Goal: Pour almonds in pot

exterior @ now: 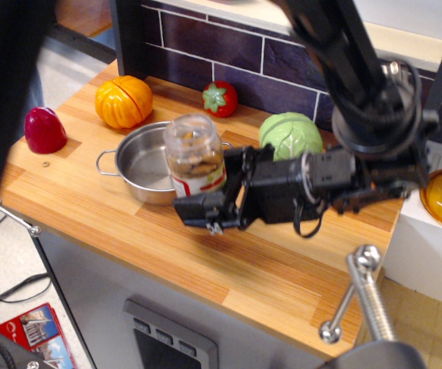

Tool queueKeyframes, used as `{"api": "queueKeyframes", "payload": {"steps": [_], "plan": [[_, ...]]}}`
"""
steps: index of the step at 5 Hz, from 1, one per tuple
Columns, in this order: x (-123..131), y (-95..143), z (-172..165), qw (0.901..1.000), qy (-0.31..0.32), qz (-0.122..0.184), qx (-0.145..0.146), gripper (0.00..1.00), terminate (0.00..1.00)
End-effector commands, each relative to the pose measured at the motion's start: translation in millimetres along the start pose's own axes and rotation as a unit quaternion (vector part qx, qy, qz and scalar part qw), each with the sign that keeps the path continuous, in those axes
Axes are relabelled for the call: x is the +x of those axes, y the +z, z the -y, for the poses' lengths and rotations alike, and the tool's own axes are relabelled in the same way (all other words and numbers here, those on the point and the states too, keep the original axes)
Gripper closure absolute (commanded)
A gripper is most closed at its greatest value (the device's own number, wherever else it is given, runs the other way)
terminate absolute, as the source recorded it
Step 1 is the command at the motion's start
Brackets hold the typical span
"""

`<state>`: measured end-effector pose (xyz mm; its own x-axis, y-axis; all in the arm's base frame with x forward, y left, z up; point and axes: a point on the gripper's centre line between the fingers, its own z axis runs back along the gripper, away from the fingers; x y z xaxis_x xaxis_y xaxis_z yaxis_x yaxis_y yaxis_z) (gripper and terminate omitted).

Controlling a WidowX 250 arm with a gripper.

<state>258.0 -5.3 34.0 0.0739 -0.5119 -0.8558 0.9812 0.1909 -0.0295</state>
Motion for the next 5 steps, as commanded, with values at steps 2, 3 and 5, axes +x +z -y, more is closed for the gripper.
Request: {"api": "queueKeyframes", "payload": {"steps": [2,3,5], "plan": [[-33,18,0,0.9678,-0.108,0.227,0.005,1.00,0.00],[-28,22,1,0.9458,-0.146,0.290,-0.002,1.00,0.00],[-36,40,-5,0.9062,-0.201,0.369,-0.049,1.00,0.00]]}}
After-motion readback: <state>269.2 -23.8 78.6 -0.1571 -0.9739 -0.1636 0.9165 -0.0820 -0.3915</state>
